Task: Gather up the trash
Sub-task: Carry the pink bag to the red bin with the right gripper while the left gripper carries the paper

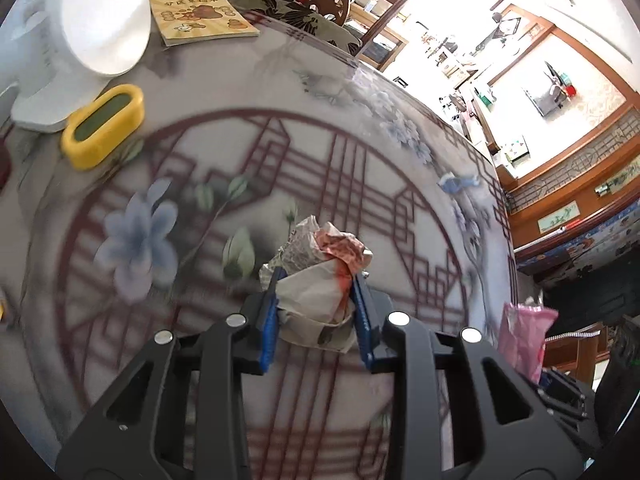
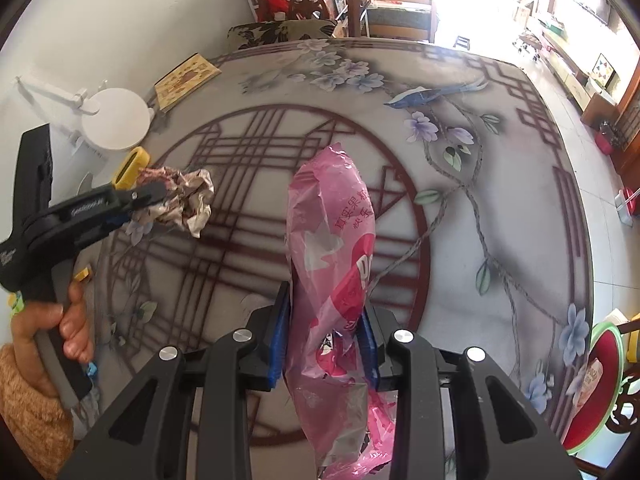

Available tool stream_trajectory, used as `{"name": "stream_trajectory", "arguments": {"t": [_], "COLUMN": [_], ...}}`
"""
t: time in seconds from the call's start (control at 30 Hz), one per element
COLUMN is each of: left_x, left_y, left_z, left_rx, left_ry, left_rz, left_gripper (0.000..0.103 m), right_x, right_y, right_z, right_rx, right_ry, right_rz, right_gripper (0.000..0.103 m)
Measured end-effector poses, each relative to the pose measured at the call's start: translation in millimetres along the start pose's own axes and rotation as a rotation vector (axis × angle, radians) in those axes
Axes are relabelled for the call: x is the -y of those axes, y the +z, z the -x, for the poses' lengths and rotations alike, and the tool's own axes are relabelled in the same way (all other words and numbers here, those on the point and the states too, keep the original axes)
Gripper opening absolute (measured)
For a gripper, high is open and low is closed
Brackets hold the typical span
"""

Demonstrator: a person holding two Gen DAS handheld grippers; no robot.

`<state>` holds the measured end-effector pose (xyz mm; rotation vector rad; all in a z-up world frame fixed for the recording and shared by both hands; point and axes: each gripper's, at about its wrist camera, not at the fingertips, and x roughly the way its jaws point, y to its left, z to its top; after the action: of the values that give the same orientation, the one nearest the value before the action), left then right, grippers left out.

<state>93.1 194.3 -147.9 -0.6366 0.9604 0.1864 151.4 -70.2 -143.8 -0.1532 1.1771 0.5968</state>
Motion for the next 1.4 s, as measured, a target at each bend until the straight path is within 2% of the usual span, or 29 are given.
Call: {"name": "stream_trajectory", "arguments": {"t": [0.27,0.53,0.83,1.03,1.4], "left_x": [17.9,46.6,96.1,127.2,175.9], "left_y": [-45.1,-69.9,-85.6,-100.3,-121.6], "left_z": [25.7,36.6,51.9,64.3,71.0], "left_rx": [-0.027,-0.056,-0.021,0.014,0.037], "left_ry": [-0.049,-0.095,-0.104,-0.089,-0.109], "left_rz": [-0.049,-0.128,-0.235,-0.258,-0.291], "left_gripper": [0.031,0.031,0.031,0.032,0.032], "right_x": [-19.1,-9.8,27.4,54.9,89.2], "right_y": [-23.7,-49.4,-82.4,-102.6,-128.9], "right_z": [21.6,48.5,81.3,96.5,113.9], "right_rx": [0.021,0.064,0.116,0.123,0.123], "right_ry": [-0.012,-0.055,-0.082,-0.075,-0.058], "right_rz": [0.001,-0.063,-0.138,-0.151,-0.167], "right_gripper": [0.03,0.031,0.031,0.031,0.032]}}
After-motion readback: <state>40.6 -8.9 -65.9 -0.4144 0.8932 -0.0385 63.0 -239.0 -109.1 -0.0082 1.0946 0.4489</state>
